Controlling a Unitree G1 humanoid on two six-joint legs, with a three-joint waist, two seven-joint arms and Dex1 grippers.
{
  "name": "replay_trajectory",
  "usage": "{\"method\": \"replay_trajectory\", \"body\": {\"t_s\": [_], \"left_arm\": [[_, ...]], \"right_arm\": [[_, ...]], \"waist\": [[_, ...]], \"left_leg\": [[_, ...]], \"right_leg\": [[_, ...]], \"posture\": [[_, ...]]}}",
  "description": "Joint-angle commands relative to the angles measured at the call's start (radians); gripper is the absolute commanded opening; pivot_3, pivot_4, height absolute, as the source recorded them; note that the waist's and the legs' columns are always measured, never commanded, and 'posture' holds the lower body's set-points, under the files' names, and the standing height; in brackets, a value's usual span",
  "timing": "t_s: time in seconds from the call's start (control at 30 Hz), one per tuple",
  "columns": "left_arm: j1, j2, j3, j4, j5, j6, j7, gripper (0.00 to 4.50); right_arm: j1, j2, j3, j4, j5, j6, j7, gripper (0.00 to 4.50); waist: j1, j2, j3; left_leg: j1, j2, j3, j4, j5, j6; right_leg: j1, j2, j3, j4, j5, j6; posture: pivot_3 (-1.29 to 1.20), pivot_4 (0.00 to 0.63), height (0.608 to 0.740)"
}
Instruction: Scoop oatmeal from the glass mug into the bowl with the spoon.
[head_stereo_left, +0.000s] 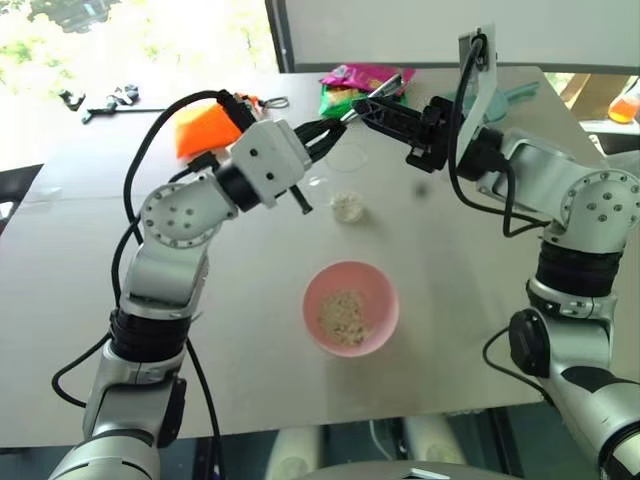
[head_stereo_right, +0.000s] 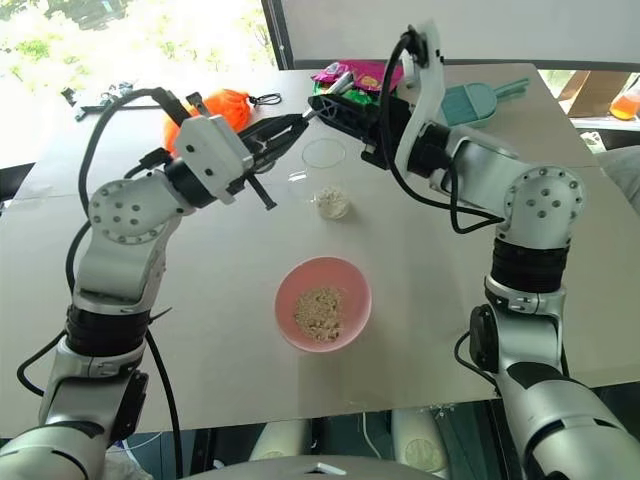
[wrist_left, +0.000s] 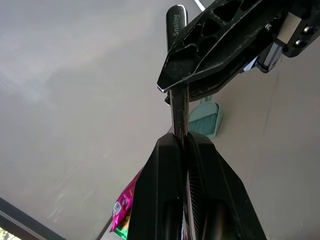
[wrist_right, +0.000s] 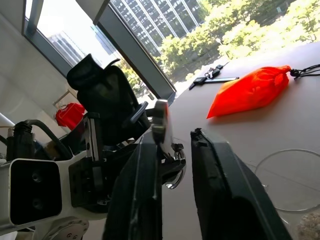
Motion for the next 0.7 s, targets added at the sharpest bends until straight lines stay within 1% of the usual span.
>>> {"method": "replay_trajectory", "body": {"t_s": [0.03,0.13,0.2,0.27,0.3,0.37,0.4,0.47,0.5,0.57,0.67,0.7], "left_arm": [[0.003,0.001,0.006,-0.036,0.003,-0.029,-0.005,0.00],[0.008,0.003,0.008,-0.034,-0.002,-0.028,-0.010,0.00],[0.015,0.001,0.025,-0.039,-0.062,0.017,-0.033,0.00],[0.017,0.001,0.046,-0.058,-0.135,0.083,-0.057,0.77],[0.014,0.000,0.061,-0.069,-0.175,0.126,-0.059,1.08],[0.003,-0.006,0.105,-0.099,-0.281,0.244,-0.044,2.03],[-0.001,-0.010,0.130,-0.115,-0.337,0.307,-0.030,2.42],[-0.011,-0.024,0.190,-0.144,-0.466,0.440,0.019,3.49],[-0.014,-0.036,0.233,-0.156,-0.535,0.507,0.066,3.86],[-0.015,-0.060,0.330,-0.168,-0.685,0.632,0.175,3.86],[0.067,-0.069,0.431,-0.188,-0.781,0.727,0.283,3.86],[0.113,-0.064,0.435,-0.193,-0.768,0.731,0.288,3.86]], "right_arm": [[-0.032,0.003,-0.001,-0.021,0.017,-0.018,-0.001,0.03],[-0.032,-0.001,0.002,-0.022,0.017,-0.014,-0.005,0.03],[-0.030,-0.009,0.001,-0.024,0.015,-0.011,-0.009,0.03],[-0.025,-0.020,-0.002,-0.026,0.013,-0.007,-0.013,0.00],[-0.021,-0.027,-0.006,-0.025,0.013,-0.006,-0.017,0.00],[-0.014,-0.047,-0.019,-0.021,0.015,-0.005,-0.027,0.00],[-0.011,-0.057,-0.026,-0.020,0.019,-0.005,-0.033,0.00],[-0.005,-0.078,-0.043,-0.016,0.034,-0.006,-0.048,0.00],[0.001,-0.092,-0.059,-0.016,0.048,-0.005,-0.059,0.00],[0.017,-0.130,-0.095,-0.019,0.100,0.002,-0.083,0.00],[0.068,-0.216,-0.153,-0.050,0.224,0.007,-0.130,0.00],[0.087,-0.245,-0.166,-0.061,0.264,0.004,-0.145,0.00]], "waist": [[0.000,0.000,0.000],[0.000,0.000,0.000],[0.000,0.000,0.000],[0.000,0.000,0.000],[0.000,0.000,0.000],[0.000,0.000,0.000],[0.000,0.000,0.000],[0.000,0.000,0.000],[0.000,0.000,0.000],[0.000,0.000,0.000],[0.000,0.000,0.000],[0.000,0.000,0.000]], "left_leg": [[0.000,0.000,0.000,0.000,0.000,0.000],[0.000,0.000,0.000,0.000,0.000,0.000],[0.000,0.000,0.000,0.000,0.000,0.000],[0.000,0.000,0.000,0.000,0.000,0.000],[0.000,0.000,0.000,0.000,0.000,0.000],[0.000,0.000,0.000,0.000,0.000,0.000],[0.000,0.000,0.000,0.000,0.000,0.000],[0.000,0.000,0.000,0.000,0.000,0.000],[0.000,0.000,-0.001,0.000,0.000,0.000],[0.000,0.000,-0.001,0.001,0.000,0.000],[0.000,0.000,0.000,0.001,0.000,0.000],[0.000,0.000,0.000,0.001,0.000,0.000]], "right_leg": [[0.000,0.000,0.000,0.000,0.000,0.000],[0.000,0.000,0.000,0.000,0.000,0.000],[0.000,0.000,0.000,0.000,0.000,0.000],[0.000,0.000,0.000,0.000,0.000,0.000],[0.000,0.000,0.000,0.000,0.000,0.000],[0.000,0.000,0.000,0.000,0.000,0.000],[0.000,0.000,0.000,0.000,0.000,0.000],[0.000,0.000,0.000,0.000,0.000,0.000],[0.000,0.000,0.000,0.000,0.000,0.000],[0.000,0.000,0.000,0.000,0.000,0.000],[0.000,0.000,0.000,0.000,0.000,0.000],[0.000,0.000,0.000,0.000,0.000,0.000]], "posture": [[0.00,0.150,0.740],[0.00,0.150,0.740],[0.00,0.150,0.740],[0.00,0.150,0.740],[0.00,0.150,0.740],[0.00,0.150,0.740],[0.00,0.150,0.740],[0.00,0.150,0.740],[0.00,0.150,0.740],[0.00,0.150,0.740],[0.00,0.150,0.740],[0.00,0.150,0.740]]}}
